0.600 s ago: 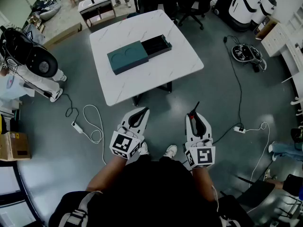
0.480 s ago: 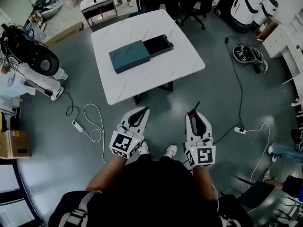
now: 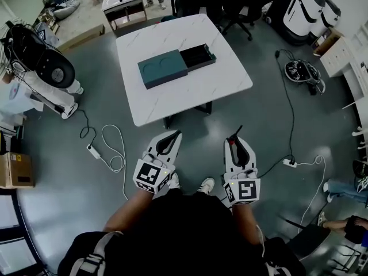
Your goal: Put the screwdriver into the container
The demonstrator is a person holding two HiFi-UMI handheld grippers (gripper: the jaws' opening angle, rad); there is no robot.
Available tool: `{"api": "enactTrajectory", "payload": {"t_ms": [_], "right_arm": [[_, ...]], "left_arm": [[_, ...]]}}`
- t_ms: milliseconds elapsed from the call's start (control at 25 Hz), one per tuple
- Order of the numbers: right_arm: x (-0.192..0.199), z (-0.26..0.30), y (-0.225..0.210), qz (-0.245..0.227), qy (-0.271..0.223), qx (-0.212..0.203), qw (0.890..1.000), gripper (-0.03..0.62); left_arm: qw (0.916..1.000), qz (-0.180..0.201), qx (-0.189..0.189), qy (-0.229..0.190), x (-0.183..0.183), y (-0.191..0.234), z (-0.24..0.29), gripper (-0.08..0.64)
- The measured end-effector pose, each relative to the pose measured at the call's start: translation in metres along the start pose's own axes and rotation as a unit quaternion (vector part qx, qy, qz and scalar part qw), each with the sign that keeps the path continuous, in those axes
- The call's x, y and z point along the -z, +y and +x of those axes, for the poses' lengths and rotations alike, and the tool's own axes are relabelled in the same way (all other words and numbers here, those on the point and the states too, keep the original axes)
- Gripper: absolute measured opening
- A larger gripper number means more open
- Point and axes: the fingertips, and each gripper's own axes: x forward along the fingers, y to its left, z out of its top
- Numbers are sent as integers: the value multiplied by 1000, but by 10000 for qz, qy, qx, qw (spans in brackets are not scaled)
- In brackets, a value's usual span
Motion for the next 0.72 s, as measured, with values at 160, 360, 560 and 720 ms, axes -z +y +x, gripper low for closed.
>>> {"api": "enactTrajectory", "payload": {"t_ms": [160,360,560,720], "right_arm": [[-5,8,8,281,-109,22,9995,106],[-7,16,25,477,-191,94,9986,106],[-14,18,40,214,-282,86,9993,106],[-12,22,39,-36,-182,29,9998,106]], "left_arm": [[9999,74,-38,-99,-5,18,-6,6],[9999,92,79,-95,-3,36,-19,6],[9993,151,295,-192,-4,45,-24,6],[9990,123,412,-153,-1,44,-18,6]]}}
